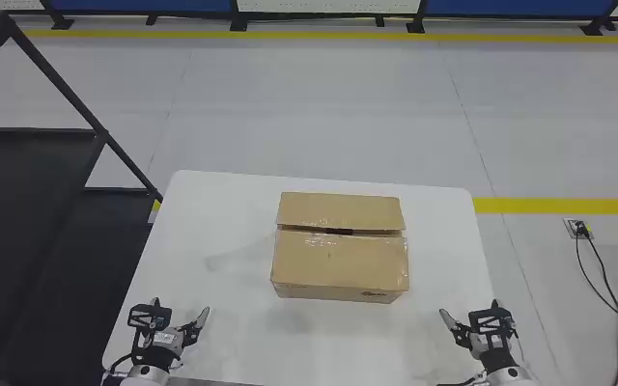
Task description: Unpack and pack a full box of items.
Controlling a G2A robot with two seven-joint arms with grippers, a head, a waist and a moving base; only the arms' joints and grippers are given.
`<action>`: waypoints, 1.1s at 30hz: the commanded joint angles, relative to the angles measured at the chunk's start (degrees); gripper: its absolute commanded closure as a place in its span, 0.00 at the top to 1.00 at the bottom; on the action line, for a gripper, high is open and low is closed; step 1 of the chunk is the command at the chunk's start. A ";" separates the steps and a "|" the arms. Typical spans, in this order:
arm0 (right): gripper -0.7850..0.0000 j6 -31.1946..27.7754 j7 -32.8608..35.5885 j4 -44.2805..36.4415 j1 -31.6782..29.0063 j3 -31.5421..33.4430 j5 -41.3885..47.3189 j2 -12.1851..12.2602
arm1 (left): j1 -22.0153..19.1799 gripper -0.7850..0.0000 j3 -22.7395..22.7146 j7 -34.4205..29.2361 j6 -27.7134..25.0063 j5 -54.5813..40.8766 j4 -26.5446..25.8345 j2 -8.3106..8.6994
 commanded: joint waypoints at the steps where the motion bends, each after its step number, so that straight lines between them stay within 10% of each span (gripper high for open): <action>1: 1.00 0.00 0.00 0.00 0.00 0.00 0.00 0.00 | 0.00 1.00 0.00 0.00 0.00 0.00 0.00 0.00; 20: 1.00 -0.82 0.11 -0.62 0.30 -0.33 0.02 -0.01 | 0.00 1.00 0.00 0.00 0.00 0.00 0.00 0.00; 33: 1.00 -16.27 20.65 -12.15 10.63 -4.55 16.42 0.06 | 0.00 1.00 0.00 0.00 0.00 0.00 0.00 0.00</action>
